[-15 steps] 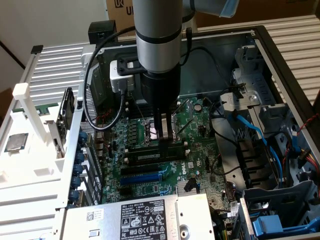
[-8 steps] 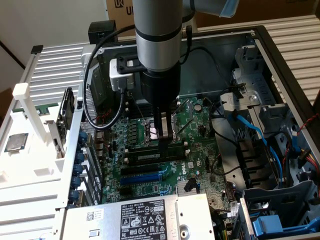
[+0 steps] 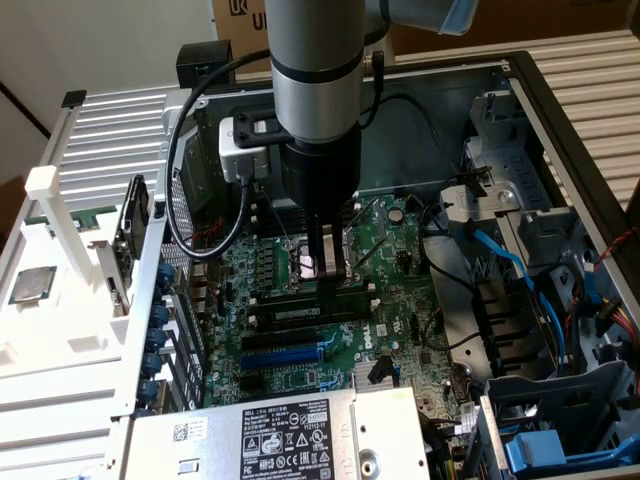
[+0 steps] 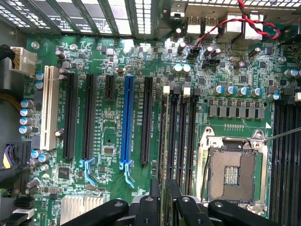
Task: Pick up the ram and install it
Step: 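Press down the ram until it locks into place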
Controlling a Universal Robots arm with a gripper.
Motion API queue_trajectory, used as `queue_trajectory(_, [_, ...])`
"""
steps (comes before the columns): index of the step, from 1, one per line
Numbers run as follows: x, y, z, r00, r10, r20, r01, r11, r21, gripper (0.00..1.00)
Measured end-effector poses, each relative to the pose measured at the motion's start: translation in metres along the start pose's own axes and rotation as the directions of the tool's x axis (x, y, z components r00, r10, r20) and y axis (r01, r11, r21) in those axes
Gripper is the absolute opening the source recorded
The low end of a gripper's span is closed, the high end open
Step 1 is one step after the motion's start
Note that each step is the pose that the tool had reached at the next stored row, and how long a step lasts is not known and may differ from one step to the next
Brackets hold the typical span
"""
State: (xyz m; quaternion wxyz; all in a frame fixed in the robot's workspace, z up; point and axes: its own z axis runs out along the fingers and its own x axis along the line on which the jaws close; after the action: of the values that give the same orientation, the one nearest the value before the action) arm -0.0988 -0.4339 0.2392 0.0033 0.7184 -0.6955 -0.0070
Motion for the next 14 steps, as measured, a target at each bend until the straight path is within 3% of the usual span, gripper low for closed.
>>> queue_trajectory(4, [0.0000,0.0000,0.0000,1.0000,0.000,0.0000,0.000,1.0000,-0.0002,0.22])
queue_trajectory(6, [0.0000,0.0000,0.0000,1.0000,0.000,0.0000,0.000,1.0000,-0.0007,0.13])
queue_trajectory(8, [0.0000,0.0000,0.0000,1.0000,0.000,0.0000,0.000,1.0000,-0.0007,0.10])
queue_trajectory(14, [0.0000,0.0011,0.0001,1.0000,0.000,0.0002,0.000,1.0000,-0.0009,0.10])
